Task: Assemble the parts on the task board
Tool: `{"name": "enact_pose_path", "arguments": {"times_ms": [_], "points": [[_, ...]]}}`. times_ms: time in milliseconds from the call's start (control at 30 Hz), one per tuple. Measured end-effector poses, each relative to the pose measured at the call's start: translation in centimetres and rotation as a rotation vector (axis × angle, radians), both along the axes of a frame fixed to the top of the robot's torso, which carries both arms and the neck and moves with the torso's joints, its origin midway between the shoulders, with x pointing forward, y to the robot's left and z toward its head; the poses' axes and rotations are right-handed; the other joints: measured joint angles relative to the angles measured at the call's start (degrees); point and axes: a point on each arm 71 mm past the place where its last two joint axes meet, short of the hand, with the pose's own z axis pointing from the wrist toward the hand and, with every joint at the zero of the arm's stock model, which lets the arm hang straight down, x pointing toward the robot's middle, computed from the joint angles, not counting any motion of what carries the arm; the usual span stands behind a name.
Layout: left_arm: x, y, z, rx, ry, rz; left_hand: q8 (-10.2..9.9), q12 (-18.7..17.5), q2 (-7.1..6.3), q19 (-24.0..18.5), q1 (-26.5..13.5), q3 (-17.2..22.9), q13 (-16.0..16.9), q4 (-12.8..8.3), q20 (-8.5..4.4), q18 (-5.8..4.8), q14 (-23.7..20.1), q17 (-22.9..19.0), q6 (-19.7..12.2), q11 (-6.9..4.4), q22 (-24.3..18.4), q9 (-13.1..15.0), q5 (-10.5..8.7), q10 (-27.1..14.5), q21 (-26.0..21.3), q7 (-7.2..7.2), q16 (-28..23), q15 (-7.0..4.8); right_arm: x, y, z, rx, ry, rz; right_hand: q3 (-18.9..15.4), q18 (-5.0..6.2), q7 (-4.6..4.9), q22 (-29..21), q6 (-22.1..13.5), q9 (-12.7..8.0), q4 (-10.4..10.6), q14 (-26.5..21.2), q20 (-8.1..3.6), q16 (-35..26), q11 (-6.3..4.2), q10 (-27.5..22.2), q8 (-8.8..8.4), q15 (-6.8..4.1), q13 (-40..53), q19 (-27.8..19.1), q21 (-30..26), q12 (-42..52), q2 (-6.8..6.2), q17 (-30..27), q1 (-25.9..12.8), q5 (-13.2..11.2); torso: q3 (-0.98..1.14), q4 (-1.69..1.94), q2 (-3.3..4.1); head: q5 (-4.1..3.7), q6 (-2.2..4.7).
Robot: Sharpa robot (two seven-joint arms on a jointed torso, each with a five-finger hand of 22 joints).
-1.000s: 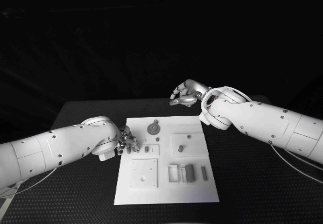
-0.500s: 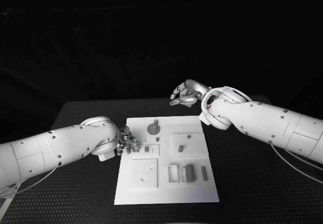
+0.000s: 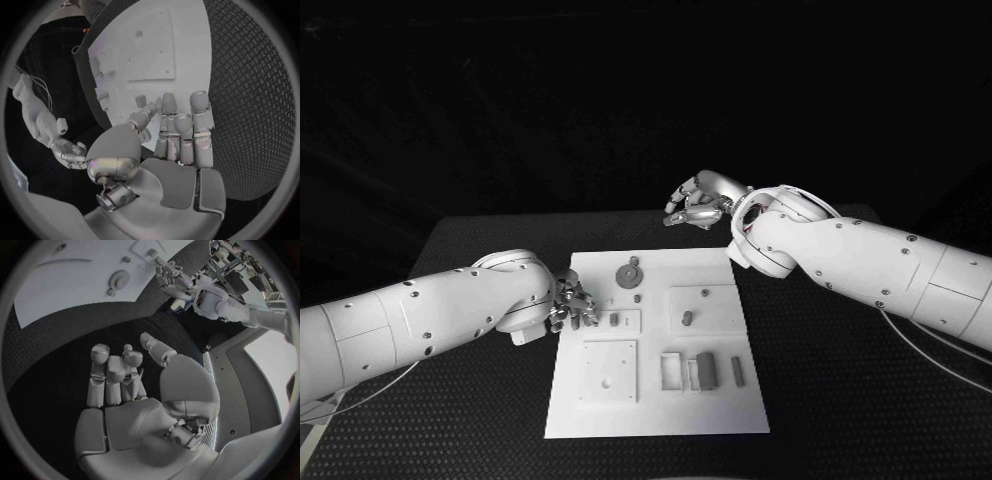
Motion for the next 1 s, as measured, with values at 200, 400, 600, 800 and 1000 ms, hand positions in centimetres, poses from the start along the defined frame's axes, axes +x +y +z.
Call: {"name": "enact_pose_path", "arguments": {"times_ms": [200,400,600,800,1000], "points": [[-0.03,-0.01,-0.01,0.001,0.002,-0.002,0.2,0.0,0.00,-0.1,0.0,0.1,0.0,-0.2,0.07,-0.01,0.0,0.0,0.0,0.00,0.0,-0.1,0.00,0.0,0.0,0.01,0.0,0.01,-0.01,0.00,-0.01,0.000,0.000,0.000,0.0,-0.01,-0.01,0.0,0.0,0.1,0.0,0.0,0.00,0.0,0.00,0.0,0.00,0.00,0.0,0.0,0.0,0.0,0.00,0.0,0.0,0.0,0.01,0.01,0.00,-0.01,-0.02],[-0.04,-0.02,-0.03,0.002,0.004,-0.003,0.2,0.0,0.00,-0.2,0.0,0.1,0.0,-0.2,-0.03,-0.01,0.1,0.0,0.2,0.01,0.0,-0.1,-0.02,0.0,0.0,-0.16,0.0,0.07,-0.01,-0.01,-0.01,0.000,0.000,0.000,0.0,0.00,0.15,0.0,-0.1,0.0,0.0,0.0,0.00,0.0,-0.01,0.0,0.00,0.00,0.0,0.0,0.0,0.0,0.00,0.0,0.0,0.0,0.01,0.01,0.00,0.02,-0.02],[-0.05,-0.04,-0.03,0.003,0.005,-0.005,0.2,0.0,-0.01,-0.3,0.0,0.1,0.0,-0.2,-0.09,-0.01,0.1,0.0,0.2,0.01,0.0,-0.1,-0.21,0.0,0.0,-0.17,0.0,0.07,-0.01,-0.02,-0.02,0.000,0.001,0.000,0.0,-0.01,0.14,0.0,-0.1,0.0,0.0,0.0,0.01,0.0,-0.01,0.0,0.00,0.00,0.0,0.0,0.0,0.0,0.00,0.0,0.0,0.0,0.01,0.01,0.00,0.02,-0.02],[-0.05,-0.07,-0.03,0.004,0.006,-0.006,0.2,0.0,0.05,-0.3,0.0,0.1,0.0,-0.2,-0.09,-0.01,0.1,0.0,0.2,0.02,0.0,-0.1,0.00,0.0,0.0,-0.16,0.0,0.08,-0.01,-0.02,-0.04,0.000,0.001,0.000,0.0,0.00,0.14,0.0,-0.1,0.0,0.0,0.0,0.01,0.0,-0.01,0.0,0.00,0.00,0.0,0.0,0.0,0.0,0.00,0.0,0.0,0.0,0.01,0.01,0.01,-0.01,-0.05],[-0.05,-0.08,-0.04,0.005,0.006,-0.005,0.1,0.0,0.19,-0.3,-0.2,0.1,0.0,-0.3,-0.09,-0.02,0.2,0.0,0.2,0.03,0.0,0.0,0.00,0.0,0.0,-0.15,0.0,0.16,-0.02,-0.03,-0.06,0.000,0.002,0.000,0.0,0.00,0.14,0.0,-0.1,0.0,0.0,0.0,0.02,0.0,-0.01,0.0,0.00,0.00,0.0,0.0,0.0,0.0,0.00,0.0,0.0,0.0,0.03,0.00,0.01,0.02,-0.02]]}}
